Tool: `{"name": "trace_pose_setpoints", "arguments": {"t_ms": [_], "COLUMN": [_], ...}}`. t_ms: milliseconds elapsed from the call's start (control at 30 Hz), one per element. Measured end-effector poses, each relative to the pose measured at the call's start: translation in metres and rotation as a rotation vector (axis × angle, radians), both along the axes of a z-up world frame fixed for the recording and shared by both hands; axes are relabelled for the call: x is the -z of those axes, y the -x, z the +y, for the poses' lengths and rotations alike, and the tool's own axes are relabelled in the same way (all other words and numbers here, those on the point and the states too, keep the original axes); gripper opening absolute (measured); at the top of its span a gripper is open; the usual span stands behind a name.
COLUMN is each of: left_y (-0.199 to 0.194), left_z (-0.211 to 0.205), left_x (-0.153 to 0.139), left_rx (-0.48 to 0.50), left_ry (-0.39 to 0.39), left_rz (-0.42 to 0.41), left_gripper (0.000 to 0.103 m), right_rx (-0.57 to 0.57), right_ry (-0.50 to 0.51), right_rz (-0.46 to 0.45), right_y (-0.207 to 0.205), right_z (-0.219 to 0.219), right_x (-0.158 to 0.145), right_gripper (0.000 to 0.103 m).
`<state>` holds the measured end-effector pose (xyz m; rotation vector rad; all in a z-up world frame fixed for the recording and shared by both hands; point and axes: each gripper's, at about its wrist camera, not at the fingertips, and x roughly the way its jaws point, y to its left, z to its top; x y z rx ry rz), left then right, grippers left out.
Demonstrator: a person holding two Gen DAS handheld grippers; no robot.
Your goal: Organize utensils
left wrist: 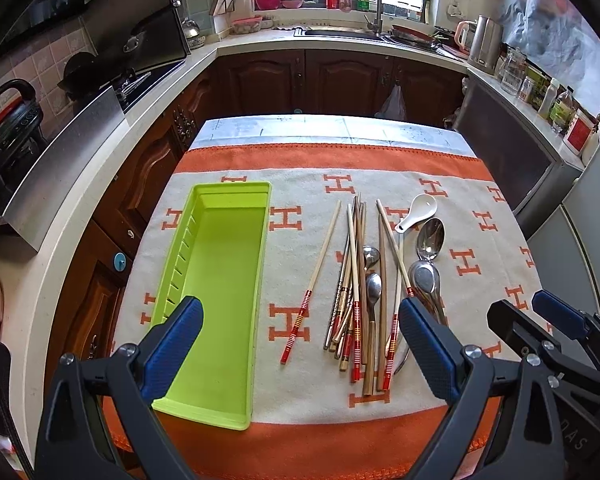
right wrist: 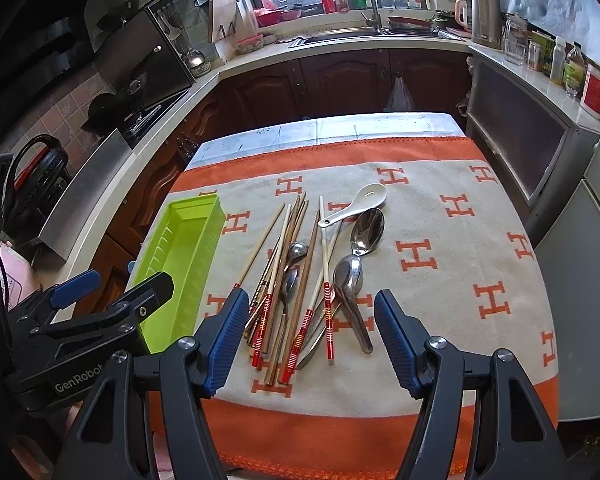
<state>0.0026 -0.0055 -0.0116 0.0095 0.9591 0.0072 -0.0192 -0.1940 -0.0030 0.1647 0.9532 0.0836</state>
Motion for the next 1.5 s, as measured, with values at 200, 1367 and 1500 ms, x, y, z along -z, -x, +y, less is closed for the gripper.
{"name": "trace_pose_setpoints", "arguments": {"t_ms": [200,1367,1500], "left_y": [-0.0003,-0.0003,-0.0015], "left_z": [0.0017,0.0057,0.0061], "left_x": [-0.0016,0.0022,0.0052], "left_rx": [0.000,0.002,0.009], "left_ry": [0.000,0.015,0.046], "left_rz": [0.003,0.025,0.043], "left_gripper": [0.097,0.097,0.097], "right_rx": [-0.001,-0.003,-0.004], "right_ry": [-0.001,-0.010,-0.011], "right_rz": [-0.001,0.009,0.009], "right_y": [0.0011,0.0017,0.0016], "right_z": [0.0004,0.0028,0.0023], "right_x": [0.0000,0.0054,0.0053], "right_gripper": [0.067,0.067,0.067]}}
